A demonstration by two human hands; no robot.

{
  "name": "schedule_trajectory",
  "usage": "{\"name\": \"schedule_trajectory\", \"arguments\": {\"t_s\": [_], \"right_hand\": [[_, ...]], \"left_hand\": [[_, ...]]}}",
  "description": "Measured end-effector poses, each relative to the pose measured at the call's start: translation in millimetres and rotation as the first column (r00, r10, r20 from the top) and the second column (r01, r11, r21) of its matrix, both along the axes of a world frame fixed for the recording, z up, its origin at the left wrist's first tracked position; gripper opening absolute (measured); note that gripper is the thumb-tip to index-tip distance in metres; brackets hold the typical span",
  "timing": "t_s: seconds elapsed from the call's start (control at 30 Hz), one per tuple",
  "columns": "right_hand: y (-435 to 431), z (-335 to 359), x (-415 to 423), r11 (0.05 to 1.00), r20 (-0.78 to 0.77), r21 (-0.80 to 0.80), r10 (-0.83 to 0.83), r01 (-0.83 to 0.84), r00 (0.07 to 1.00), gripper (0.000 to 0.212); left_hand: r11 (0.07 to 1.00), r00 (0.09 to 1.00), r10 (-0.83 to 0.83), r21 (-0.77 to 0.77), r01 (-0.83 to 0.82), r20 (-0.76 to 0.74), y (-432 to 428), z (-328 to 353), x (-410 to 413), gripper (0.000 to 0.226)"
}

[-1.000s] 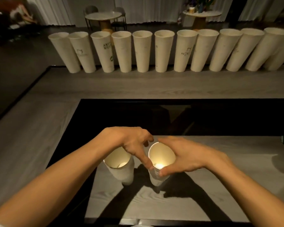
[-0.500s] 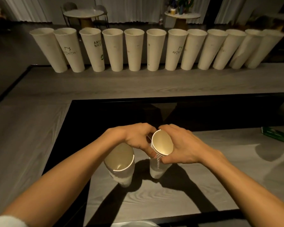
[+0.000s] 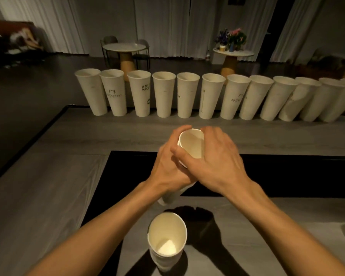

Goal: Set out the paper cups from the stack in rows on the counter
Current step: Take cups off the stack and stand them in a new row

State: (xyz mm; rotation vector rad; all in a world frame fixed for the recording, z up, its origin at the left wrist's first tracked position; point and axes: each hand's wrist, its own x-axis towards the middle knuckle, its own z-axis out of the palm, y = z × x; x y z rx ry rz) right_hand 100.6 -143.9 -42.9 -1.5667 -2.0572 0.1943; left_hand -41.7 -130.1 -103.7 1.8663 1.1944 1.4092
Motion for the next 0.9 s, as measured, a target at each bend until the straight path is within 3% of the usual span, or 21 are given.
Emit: {"name": "schedule_trajectory", "arguments": {"t_s": [0.07, 0.23, 0.37, 0.53, 0.67, 0.77, 0.83, 0.9], "right_hand": [[10, 0, -17, 0.998, 0.056, 0.064, 0.025, -0.029, 0.998, 0.08], [29, 0, -49, 0.991, 0.072, 0.021, 0.129, -0.13, 0.989, 0.071], [49, 17, -61, 0.946, 0.035, 0.061, 0.318, -0.32, 0.947, 0.074], [74, 57, -73, 0.94, -0.28, 0.171, 0.333, -0.295, 0.9, 0.081], [76, 46, -101, 0.936, -0.574, 0.072, 0.321, -0.345, 0.753, 0.098], [84, 30, -111, 0.794, -0.65, -0.106, 0.401, -0.599, 0.646, 0.075], [89, 30, -114, 0.709, -0.712, -0.133, 0.418, -0.692, 0.564, 0.063], [103, 35, -116, 0.734, -0.822, -0.064, 0.346, -0.677, 0.453, 0.067]], "left_hand": [[1.0, 1.0, 0.017, 0.001, -0.017, -0.012, 3, 2, -18, 0.096], [0.998, 0.999, 0.033, -0.054, -0.035, -0.027, 11, 2, -57, 0.092], [0.991, 0.999, -0.002, -0.135, 0.006, 0.032, 20, 6, -89, 0.086], [0.986, 0.992, 0.035, -0.167, -0.014, 0.122, 19, 9, -115, 0.07], [0.987, 0.963, 0.085, -0.153, -0.046, 0.257, 25, 6, -126, 0.074], [0.988, 0.955, 0.091, -0.147, -0.051, 0.282, 30, 2, -136, 0.079], [0.985, 0.955, 0.087, -0.166, -0.04, 0.283, 32, -3, -141, 0.081], [0.979, 0.959, 0.116, -0.193, -0.066, 0.26, 32, -8, -147, 0.082]]}}
